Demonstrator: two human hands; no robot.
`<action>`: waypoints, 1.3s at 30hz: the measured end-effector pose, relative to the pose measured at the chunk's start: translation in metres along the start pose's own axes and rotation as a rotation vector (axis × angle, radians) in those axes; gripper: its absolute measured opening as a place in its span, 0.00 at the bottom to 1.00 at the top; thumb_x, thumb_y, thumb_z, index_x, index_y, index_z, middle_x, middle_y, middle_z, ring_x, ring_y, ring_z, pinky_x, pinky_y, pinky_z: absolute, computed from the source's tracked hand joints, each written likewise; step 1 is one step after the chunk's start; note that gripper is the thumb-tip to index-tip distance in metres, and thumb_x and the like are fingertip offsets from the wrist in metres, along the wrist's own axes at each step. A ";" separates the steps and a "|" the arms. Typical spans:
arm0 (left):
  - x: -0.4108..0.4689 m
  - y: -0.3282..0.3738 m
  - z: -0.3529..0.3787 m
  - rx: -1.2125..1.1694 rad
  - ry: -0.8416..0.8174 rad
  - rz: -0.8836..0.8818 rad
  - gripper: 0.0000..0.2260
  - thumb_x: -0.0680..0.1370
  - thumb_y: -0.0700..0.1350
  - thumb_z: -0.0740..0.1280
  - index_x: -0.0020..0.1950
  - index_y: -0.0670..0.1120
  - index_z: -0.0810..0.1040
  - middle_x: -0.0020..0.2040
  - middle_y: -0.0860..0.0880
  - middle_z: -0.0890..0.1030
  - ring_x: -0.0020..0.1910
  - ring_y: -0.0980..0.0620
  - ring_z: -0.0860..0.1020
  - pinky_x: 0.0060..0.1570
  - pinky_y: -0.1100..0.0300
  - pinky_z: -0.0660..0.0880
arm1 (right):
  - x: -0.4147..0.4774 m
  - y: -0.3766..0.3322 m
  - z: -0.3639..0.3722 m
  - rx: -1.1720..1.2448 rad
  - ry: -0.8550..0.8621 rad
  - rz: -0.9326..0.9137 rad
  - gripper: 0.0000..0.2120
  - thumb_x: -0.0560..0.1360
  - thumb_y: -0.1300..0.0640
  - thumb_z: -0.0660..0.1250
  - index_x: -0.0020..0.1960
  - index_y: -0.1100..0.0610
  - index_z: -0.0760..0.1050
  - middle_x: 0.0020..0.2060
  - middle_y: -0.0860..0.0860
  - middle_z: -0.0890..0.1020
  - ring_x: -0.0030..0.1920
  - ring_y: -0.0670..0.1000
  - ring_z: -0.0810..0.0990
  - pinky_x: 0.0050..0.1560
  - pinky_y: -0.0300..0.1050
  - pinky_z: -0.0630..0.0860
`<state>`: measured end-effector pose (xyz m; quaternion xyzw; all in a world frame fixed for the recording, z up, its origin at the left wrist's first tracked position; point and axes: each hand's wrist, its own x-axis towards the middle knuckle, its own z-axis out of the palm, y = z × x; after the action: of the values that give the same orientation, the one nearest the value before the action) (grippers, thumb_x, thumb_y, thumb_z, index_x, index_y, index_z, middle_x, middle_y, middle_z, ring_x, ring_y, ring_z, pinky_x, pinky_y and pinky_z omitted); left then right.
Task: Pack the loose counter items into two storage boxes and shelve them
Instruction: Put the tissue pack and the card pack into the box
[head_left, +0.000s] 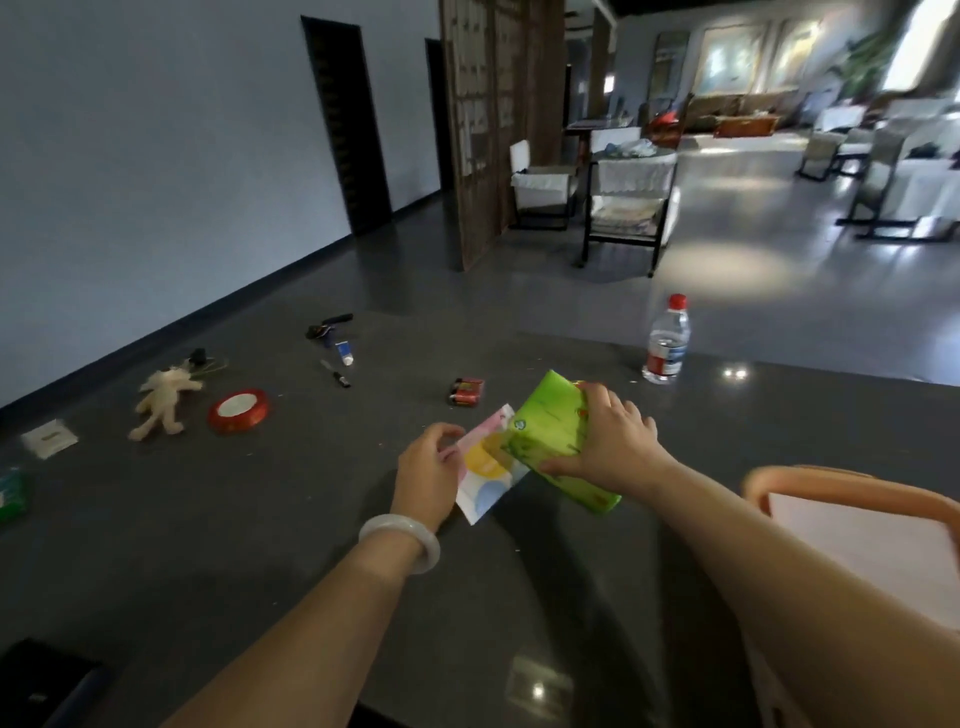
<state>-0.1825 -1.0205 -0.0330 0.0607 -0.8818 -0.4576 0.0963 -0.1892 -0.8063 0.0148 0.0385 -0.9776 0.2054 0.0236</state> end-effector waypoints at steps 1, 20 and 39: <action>0.000 0.011 0.007 -0.048 -0.007 0.005 0.12 0.79 0.34 0.62 0.56 0.48 0.78 0.53 0.49 0.79 0.52 0.52 0.77 0.48 0.61 0.72 | -0.005 0.010 -0.015 -0.008 0.029 0.003 0.51 0.60 0.31 0.73 0.73 0.52 0.57 0.68 0.50 0.68 0.68 0.57 0.66 0.68 0.58 0.63; -0.069 0.128 0.138 -0.488 -0.573 -0.015 0.16 0.73 0.38 0.74 0.58 0.48 0.75 0.57 0.48 0.77 0.50 0.52 0.79 0.37 0.66 0.76 | -0.195 0.144 -0.127 -0.150 -0.190 0.303 0.49 0.61 0.42 0.79 0.74 0.42 0.54 0.58 0.39 0.65 0.59 0.44 0.64 0.59 0.41 0.68; -0.131 0.140 0.185 -0.446 -0.575 0.096 0.18 0.72 0.33 0.71 0.55 0.51 0.75 0.59 0.52 0.75 0.55 0.56 0.78 0.44 0.66 0.78 | -0.215 0.209 -0.061 -0.235 -0.435 0.120 0.50 0.65 0.39 0.76 0.76 0.43 0.49 0.75 0.44 0.56 0.75 0.51 0.55 0.74 0.54 0.57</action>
<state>-0.0992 -0.7671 -0.0376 -0.1344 -0.7534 -0.6318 -0.1234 0.0094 -0.5771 -0.0258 0.0206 -0.9774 0.0784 -0.1954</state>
